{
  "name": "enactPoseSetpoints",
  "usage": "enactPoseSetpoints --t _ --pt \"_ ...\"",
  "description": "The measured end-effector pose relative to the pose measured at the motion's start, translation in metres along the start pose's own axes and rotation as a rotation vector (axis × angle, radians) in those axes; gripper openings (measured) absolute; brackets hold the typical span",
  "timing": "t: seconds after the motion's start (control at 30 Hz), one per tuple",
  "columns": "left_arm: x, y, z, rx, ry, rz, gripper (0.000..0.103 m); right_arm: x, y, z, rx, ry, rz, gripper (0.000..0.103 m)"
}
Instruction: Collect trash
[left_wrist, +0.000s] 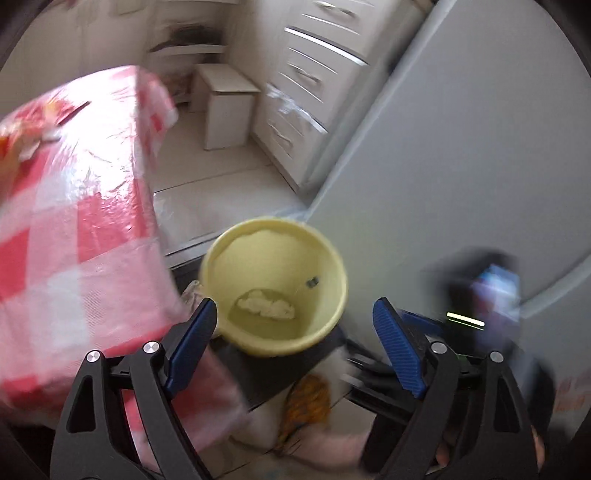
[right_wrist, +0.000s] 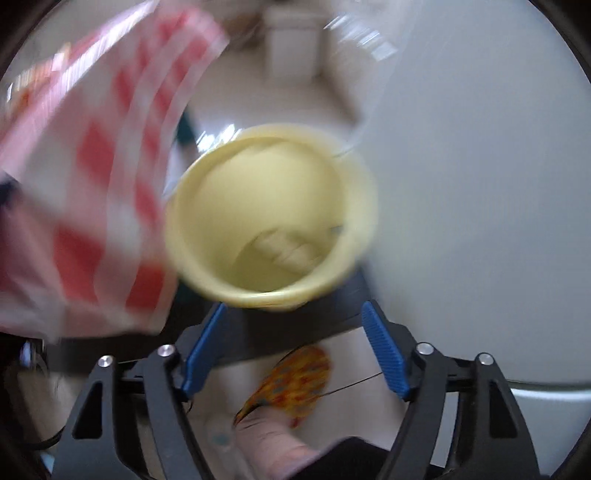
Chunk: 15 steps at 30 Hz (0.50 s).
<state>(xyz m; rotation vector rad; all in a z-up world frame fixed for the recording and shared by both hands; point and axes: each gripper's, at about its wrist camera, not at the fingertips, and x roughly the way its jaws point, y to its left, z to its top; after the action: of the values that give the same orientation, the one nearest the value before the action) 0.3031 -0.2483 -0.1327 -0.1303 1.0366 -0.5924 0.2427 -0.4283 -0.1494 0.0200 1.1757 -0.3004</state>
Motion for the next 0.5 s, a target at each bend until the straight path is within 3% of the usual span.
enactPoseSetpoints --t 0.07,0.13,0.23,0.3,0.33,0.5 --pt "0.014 -0.002 0.008 -0.057 -0.023 0.037 0.082 -0.026 -0.024 -0.005 0.057 -0.076 -0.025 0.078" --pt "0.028 -0.003 0.015 -0.089 -0.043 0.126 0.084 -0.047 -0.045 -0.014 0.126 -0.150 -0.033 0.079" --pt "0.047 -0.014 0.021 -0.088 -0.080 0.271 0.091 -0.076 -0.059 -0.036 0.221 -0.287 0.024 0.081" --pt "0.059 -0.027 0.021 -0.021 -0.107 0.336 0.091 -0.080 -0.056 -0.038 0.233 -0.338 0.040 0.088" --pt "0.072 -0.040 0.016 0.066 -0.110 0.360 0.091 -0.081 -0.056 -0.037 0.239 -0.359 0.053 0.088" --pt "0.091 -0.044 -0.023 0.216 -0.049 0.350 0.089 -0.074 -0.056 -0.033 0.264 -0.365 0.098 0.088"
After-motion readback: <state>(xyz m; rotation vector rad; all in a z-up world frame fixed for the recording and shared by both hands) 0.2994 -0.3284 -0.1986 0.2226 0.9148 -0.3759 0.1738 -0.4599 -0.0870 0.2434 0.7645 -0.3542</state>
